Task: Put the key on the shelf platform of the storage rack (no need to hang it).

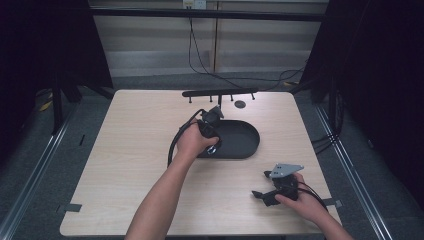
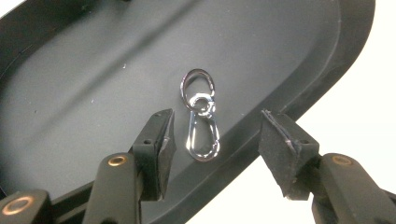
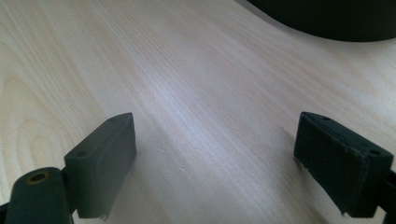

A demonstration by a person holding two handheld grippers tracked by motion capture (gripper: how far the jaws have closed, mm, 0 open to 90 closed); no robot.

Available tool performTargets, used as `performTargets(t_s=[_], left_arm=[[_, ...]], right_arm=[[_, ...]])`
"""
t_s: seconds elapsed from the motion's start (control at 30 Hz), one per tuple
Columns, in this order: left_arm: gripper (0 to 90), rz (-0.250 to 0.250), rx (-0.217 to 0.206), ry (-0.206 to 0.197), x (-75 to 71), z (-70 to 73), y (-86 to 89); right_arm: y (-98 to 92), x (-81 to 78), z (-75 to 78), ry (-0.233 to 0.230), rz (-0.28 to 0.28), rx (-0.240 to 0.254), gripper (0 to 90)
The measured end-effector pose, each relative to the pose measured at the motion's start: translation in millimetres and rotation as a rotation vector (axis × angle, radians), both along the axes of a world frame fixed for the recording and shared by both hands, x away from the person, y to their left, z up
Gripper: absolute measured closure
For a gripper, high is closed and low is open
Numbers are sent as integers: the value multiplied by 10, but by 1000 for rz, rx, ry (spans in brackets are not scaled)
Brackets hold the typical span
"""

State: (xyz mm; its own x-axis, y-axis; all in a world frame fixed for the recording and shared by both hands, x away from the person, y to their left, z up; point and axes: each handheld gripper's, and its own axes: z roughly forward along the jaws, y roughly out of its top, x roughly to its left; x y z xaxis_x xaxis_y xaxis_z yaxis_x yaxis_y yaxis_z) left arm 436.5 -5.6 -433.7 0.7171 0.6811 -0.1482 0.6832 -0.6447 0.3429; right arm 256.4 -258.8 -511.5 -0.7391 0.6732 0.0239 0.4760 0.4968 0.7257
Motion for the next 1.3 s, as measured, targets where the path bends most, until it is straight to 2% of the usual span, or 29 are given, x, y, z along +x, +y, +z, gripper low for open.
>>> performTargets(t_s=[0.2, 0.47, 0.67, 0.77, 0.87, 1.2, 1.3], left_arm=[[428, -6, -6, -12, -48, 39, 41], [404, 6, -37, -17, -132, 49, 138], [397, -1, -38, -13, -174, 61, 179], [388, 4, -68, -17, -210, 80, 223], [382, 0, -79, -23, -245, 98, 258], [369, 7, -97, -29, -320, 126, 396], [357, 3, -104, -42, -338, 130, 450]], right_arm=[[0, 0, 0, -1, 0, 0, 124], [1, -2, 0, 1, -1, 0, 124], [1, -2, 0, 2, -1, 0, 124], [0, -2, 0, 2, 0, -1, 124], [-1, -1, 0, 0, 1, -1, 124], [0, -1, 0, 1, 1, -1, 124], [0, -1, 0, 1, 0, -1, 124]])
